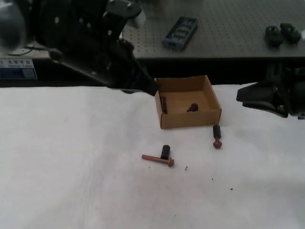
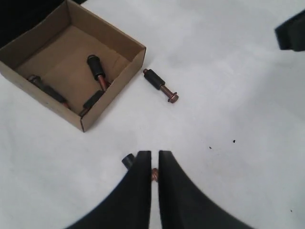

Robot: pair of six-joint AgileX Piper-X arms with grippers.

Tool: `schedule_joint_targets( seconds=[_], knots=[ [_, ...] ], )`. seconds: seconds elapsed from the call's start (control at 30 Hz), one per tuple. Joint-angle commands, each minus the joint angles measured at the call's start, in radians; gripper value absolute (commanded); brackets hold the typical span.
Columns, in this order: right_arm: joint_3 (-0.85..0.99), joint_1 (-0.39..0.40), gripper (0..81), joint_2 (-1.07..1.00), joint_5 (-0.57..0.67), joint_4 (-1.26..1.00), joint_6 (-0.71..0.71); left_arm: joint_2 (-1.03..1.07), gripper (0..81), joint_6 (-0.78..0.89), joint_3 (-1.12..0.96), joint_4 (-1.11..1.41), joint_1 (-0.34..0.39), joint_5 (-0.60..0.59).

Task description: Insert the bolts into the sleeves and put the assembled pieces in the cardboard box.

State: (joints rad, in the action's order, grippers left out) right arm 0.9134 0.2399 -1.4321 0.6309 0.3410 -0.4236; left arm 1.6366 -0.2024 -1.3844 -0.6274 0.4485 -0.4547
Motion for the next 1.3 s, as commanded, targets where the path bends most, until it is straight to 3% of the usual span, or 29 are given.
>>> schedule_joint_targets(
  seconds=[0.0,0.27,0.5,0.6,0.77,0.93,1.27],
  knots=[
    [0.036,-0.004,19.5,-0.039,-0.041,0.064,0.062,-0.097,4.4,0.037,0.070,0.003,0.000,0.049],
    [0.105,-0.004,19.5,-0.179,-0.101,0.133,0.096,-0.236,4.4,0.097,0.195,0.009,0.000,0.086],
    [0.130,0.051,19.7,-0.266,-0.137,0.136,0.130,-0.299,4.4,0.122,0.259,0.008,0.000,0.086],
    [0.153,0.080,20.8,-0.289,-0.183,0.142,0.146,-0.325,4.4,0.122,0.259,0.001,0.000,0.094],
    [0.194,0.103,34.2,-0.300,-0.272,0.148,0.151,-0.365,4.4,0.122,0.259,0.001,0.000,0.100],
    [0.251,0.122,33.9,-0.310,-0.456,0.192,0.156,-0.401,4.4,0.122,0.259,0.001,0.000,0.102],
    [0.410,0.165,33.9,-0.455,-0.533,0.320,0.151,-0.449,4.4,0.122,0.259,-0.001,0.000,0.102]
  ],
)
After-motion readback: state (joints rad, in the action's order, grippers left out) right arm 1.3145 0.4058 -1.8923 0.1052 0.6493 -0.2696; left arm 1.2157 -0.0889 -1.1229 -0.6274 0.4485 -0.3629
